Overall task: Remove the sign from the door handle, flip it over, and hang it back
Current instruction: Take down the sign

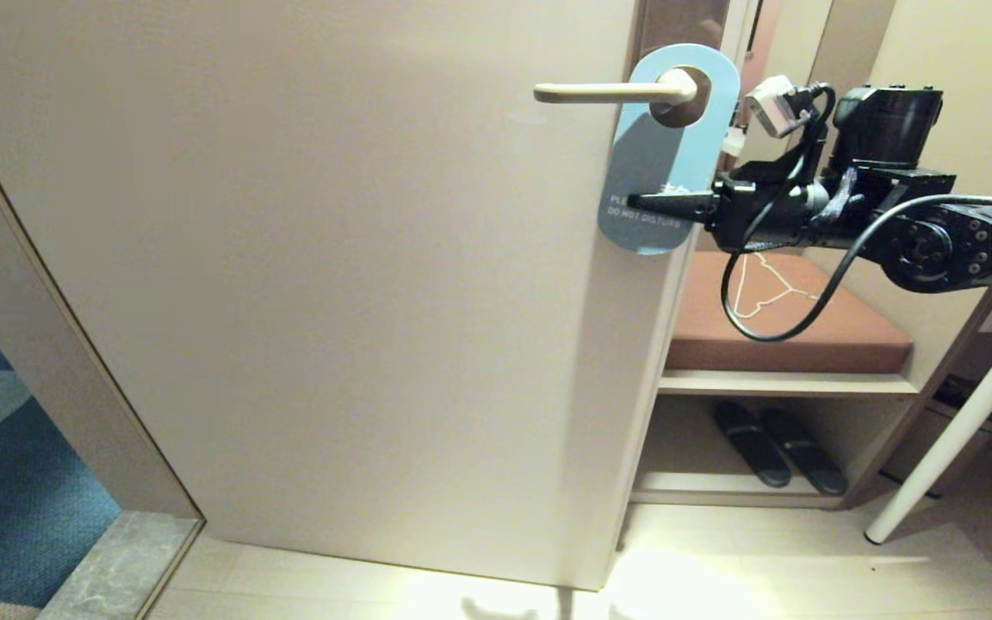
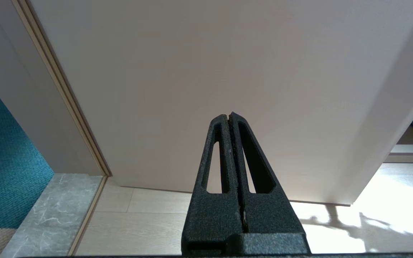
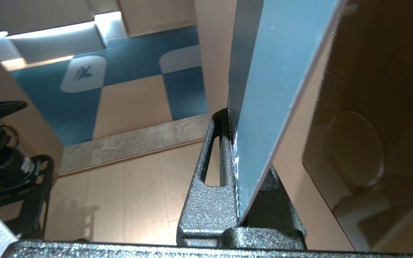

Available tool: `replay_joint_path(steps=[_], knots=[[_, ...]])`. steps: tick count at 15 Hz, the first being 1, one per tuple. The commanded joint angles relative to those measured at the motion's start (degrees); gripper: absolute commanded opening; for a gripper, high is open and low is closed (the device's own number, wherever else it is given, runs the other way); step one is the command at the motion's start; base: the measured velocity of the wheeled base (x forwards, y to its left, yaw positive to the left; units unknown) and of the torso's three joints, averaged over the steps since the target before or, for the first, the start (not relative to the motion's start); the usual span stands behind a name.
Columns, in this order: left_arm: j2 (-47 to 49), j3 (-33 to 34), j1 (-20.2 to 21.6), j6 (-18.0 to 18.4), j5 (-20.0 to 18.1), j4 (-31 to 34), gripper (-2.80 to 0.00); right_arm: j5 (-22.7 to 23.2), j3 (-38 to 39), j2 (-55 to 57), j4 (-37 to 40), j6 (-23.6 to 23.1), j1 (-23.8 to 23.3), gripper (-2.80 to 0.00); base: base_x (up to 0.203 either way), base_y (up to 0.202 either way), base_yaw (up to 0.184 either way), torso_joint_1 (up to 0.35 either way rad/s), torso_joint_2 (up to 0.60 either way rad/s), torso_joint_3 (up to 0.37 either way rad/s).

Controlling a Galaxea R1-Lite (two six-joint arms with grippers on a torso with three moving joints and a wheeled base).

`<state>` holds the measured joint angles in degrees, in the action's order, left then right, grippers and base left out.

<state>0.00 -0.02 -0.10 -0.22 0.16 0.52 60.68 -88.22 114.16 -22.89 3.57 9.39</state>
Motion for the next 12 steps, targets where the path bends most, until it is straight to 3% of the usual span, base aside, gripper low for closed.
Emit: replay_joint_path(steps=[1, 7, 12], knots=[[0.09, 0.02, 0.01, -0.04, 0.02, 0.00, -2.80, -1.26, 1.26, -1.15, -0.19, -0.04, 0.54, -2.80, 0.000, 0.000, 0.000, 0.000, 0.00, 0.000], [0.09, -0.06, 0.01, -0.04, 0.02, 0.00, -2.80, -8.96, 8.08, -3.58, -5.93, -0.41, 4.60, -2.80, 0.000, 0.000, 0.000, 0.000, 0.00, 0.000], [0.09, 0.02, 0.01, -0.04, 0.02, 0.00, -2.80, -19.36, 8.00, -3.42, -7.97, -0.50, 8.97, -2.80, 0.000, 0.000, 0.000, 0.000, 0.00, 0.000]])
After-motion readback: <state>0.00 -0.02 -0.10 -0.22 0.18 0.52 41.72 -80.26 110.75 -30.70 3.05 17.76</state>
